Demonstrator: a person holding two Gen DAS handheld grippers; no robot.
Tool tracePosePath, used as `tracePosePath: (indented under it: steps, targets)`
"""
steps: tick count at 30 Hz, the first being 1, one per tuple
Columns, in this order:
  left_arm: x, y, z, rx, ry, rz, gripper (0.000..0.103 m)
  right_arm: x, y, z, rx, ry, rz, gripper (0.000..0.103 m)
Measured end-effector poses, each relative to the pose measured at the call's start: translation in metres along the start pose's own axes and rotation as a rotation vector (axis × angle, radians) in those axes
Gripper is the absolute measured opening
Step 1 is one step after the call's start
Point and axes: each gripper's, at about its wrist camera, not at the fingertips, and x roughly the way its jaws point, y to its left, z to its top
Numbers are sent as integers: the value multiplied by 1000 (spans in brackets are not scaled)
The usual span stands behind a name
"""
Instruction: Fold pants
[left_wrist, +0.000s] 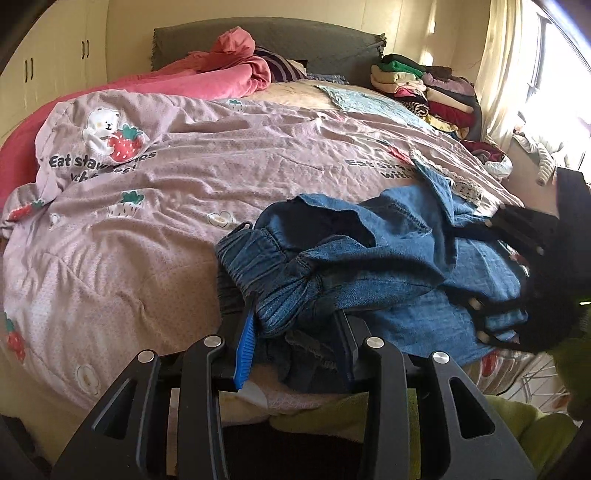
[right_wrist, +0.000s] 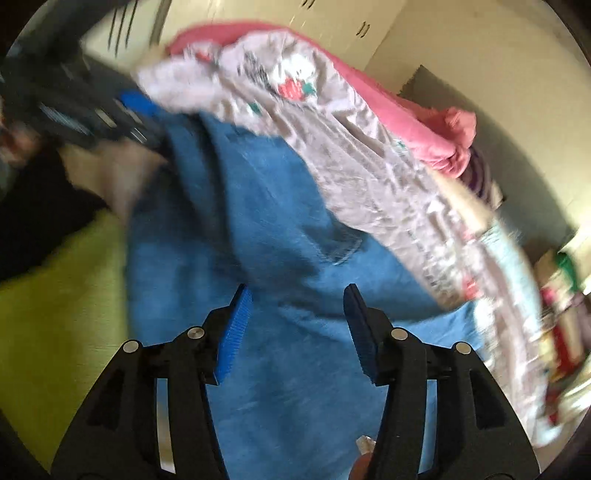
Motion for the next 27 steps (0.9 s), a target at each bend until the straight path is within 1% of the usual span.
tracePosePath:
  steps: [1,2,5,6,7,9,13,14,17,18,20,22,23,25,27]
  targets:
    - [0,0,-1,3,2,7,36,4,-2,1,-2,20,18,2]
    - [2,2,-2,3,6,16,37,3,-6,0,23,20,44,1]
    - [1,6,-4,2,5,35,38,-24,-17,-3,152,-28,185,1]
    - [1,8,-5,-1,5,39,38,-32,-16,-4,172,-41,218,1]
    - [2,11,-5,-5,4,40,39,-43,-14,-7,198,-59,269,1]
    - [3,14,-7,-7,7,41,41,-50,-1,-8,206,-59,315,1]
    - [13,17,-15,1,53,62,42,-33,22,-15,222,-6,373,1]
    - [14,18,-18,9,65,68,42,-23,25,-18,250,17,395,1]
    - [12,24,-29,-10,95,64,50,-12,24,-26,304,45,446,2]
    - [7,29,-33,-24,100,76,50,-12,22,-28,316,41,459,2]
    - [-6,38,-36,-48,81,80,49,-16,18,-31,338,27,481,2]
    - [-26,44,-32,-88,34,100,49,-18,16,-34,353,17,493,2]
    - [-35,43,-28,-92,5,106,48,-18,17,-35,355,17,495,2]
    - [-46,28,-13,-68,-48,88,47,-18,20,-37,360,11,505,4]
    - [-40,2,2,-1,-65,31,47,-15,20,-36,362,14,506,4]
